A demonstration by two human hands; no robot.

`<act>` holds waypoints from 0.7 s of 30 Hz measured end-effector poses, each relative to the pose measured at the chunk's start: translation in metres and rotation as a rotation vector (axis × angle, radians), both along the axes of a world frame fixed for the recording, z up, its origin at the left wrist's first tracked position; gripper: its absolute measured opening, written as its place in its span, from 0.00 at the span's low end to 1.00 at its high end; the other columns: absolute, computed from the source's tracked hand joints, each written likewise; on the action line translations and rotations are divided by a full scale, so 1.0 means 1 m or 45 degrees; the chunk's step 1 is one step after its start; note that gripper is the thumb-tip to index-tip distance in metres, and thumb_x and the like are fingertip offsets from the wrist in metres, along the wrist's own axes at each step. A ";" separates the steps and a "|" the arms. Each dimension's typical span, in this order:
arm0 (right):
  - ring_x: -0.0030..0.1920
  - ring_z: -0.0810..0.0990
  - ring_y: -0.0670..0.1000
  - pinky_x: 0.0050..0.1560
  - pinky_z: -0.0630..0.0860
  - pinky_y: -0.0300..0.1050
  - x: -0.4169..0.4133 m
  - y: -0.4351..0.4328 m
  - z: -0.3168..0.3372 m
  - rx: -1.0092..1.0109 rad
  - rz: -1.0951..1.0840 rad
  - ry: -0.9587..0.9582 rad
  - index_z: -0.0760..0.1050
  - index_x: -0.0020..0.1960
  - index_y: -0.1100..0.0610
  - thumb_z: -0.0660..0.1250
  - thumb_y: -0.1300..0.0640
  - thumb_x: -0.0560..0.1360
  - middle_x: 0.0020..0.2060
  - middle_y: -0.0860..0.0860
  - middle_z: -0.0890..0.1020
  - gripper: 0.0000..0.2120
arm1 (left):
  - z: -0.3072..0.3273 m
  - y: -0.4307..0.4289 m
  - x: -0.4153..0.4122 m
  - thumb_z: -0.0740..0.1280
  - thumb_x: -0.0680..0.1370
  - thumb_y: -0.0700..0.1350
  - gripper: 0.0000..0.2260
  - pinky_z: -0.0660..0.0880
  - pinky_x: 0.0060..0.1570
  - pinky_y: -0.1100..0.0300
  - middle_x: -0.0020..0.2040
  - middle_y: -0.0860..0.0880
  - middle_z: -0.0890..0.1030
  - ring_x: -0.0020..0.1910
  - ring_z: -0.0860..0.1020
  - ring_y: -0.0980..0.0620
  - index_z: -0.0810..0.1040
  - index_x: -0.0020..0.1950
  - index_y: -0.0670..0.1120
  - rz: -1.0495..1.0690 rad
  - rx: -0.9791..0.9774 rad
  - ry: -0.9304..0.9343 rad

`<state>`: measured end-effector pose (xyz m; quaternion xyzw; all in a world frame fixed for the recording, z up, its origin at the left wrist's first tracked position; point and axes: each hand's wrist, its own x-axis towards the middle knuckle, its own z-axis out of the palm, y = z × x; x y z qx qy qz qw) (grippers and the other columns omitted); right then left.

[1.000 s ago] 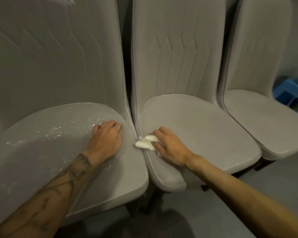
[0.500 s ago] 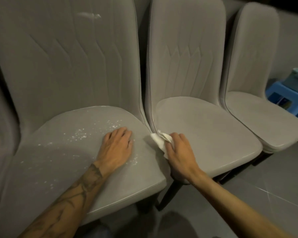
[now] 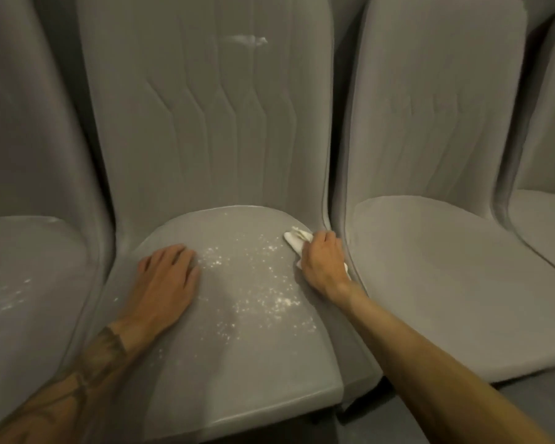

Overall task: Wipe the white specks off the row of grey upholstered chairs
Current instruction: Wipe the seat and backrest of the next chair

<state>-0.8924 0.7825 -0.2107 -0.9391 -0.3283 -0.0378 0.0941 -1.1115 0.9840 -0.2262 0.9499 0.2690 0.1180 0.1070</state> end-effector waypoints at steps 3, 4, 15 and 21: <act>0.59 0.71 0.60 0.60 0.64 0.52 0.010 0.044 -0.007 -0.038 0.015 -0.092 0.72 0.63 0.64 0.56 0.56 0.82 0.59 0.60 0.74 0.16 | -0.005 0.020 -0.005 0.48 0.81 0.60 0.30 0.66 0.70 0.43 0.71 0.44 0.76 0.69 0.74 0.40 0.78 0.69 0.44 0.053 0.024 0.005; 0.57 0.71 0.60 0.59 0.64 0.53 0.010 0.053 -0.009 0.014 0.073 -0.108 0.72 0.62 0.65 0.54 0.57 0.82 0.58 0.61 0.75 0.15 | -0.004 0.025 -0.006 0.50 0.81 0.59 0.28 0.67 0.69 0.43 0.71 0.45 0.76 0.69 0.74 0.41 0.78 0.70 0.45 0.076 0.026 0.015; 0.55 0.71 0.64 0.58 0.65 0.56 0.022 0.074 -0.010 0.285 0.187 0.088 0.71 0.57 0.66 0.58 0.59 0.82 0.55 0.64 0.74 0.11 | 0.008 0.072 -0.049 0.55 0.84 0.54 0.20 0.69 0.62 0.46 0.65 0.46 0.78 0.62 0.76 0.43 0.79 0.66 0.45 0.061 0.134 0.048; 0.52 0.72 0.60 0.56 0.69 0.55 0.011 0.069 -0.012 0.274 0.486 0.103 0.71 0.58 0.62 0.59 0.57 0.82 0.55 0.59 0.74 0.10 | -0.005 0.089 -0.061 0.52 0.86 0.55 0.19 0.68 0.59 0.47 0.66 0.49 0.76 0.61 0.75 0.46 0.78 0.66 0.48 -0.056 0.253 0.016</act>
